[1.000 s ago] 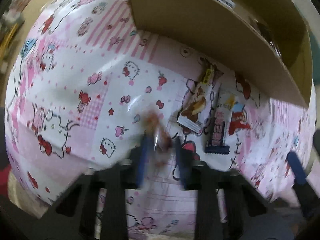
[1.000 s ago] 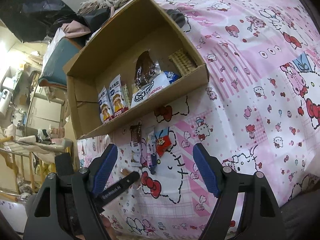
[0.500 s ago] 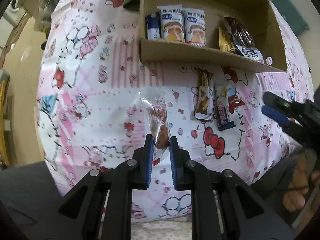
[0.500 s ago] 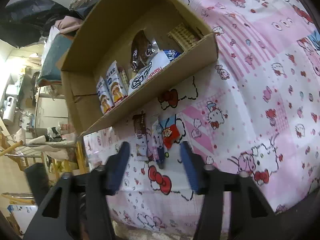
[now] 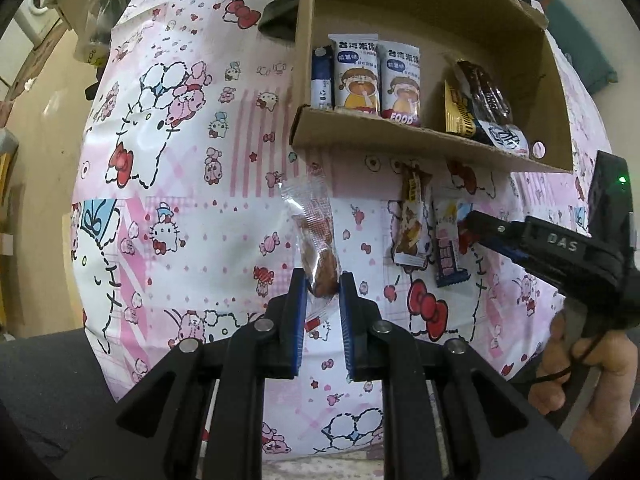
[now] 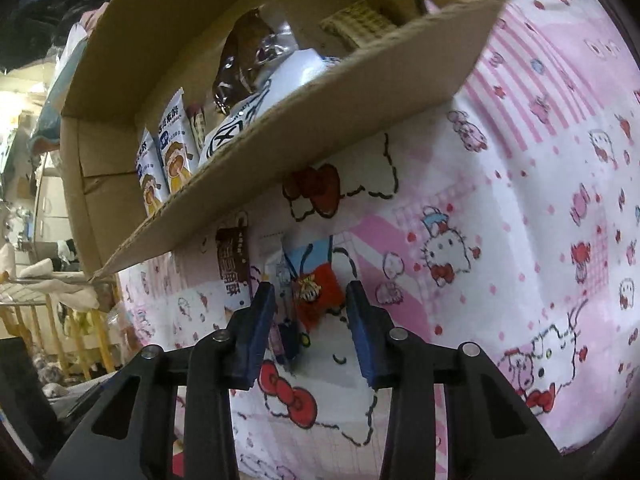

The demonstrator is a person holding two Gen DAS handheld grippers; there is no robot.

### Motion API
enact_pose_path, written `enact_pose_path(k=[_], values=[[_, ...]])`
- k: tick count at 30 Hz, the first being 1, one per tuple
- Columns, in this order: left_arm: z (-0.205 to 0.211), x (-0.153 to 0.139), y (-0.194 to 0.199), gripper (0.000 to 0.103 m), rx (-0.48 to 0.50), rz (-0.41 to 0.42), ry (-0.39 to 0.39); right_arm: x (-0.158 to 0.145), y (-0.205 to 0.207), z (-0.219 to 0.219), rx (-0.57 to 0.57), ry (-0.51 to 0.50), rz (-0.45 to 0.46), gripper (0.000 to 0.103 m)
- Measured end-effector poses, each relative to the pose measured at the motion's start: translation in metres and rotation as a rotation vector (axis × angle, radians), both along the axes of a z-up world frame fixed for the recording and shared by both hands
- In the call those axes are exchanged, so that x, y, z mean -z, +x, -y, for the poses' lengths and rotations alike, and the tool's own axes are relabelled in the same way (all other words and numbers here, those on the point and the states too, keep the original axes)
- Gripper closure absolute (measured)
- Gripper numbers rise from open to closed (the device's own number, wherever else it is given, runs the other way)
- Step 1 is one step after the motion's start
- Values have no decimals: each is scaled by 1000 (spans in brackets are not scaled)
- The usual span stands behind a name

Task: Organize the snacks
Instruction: 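Grasp the small brown packet with the left gripper and lift, then grasp the red-wrapped candy with the right gripper while the left holds the packet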

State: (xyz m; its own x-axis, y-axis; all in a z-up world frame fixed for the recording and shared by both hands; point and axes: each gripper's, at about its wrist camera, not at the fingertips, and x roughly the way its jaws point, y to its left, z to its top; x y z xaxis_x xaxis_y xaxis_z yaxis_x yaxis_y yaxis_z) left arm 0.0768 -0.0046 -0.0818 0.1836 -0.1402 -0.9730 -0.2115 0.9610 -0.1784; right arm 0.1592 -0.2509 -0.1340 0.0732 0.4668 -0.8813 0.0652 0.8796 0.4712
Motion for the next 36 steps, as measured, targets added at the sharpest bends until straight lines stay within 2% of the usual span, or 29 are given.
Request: enact_pose_path(k=[6,27,36], values=[[5,-2,2,90,9,8,3,-1,-5,-12,-64,-45,34,86],[-7,2,2,90,-31,27,80,-51,-21,28,-6,38,143,86],[-9,-17,-5,90,-35,98,105,-83,-31,37,-17,136,200,86]])
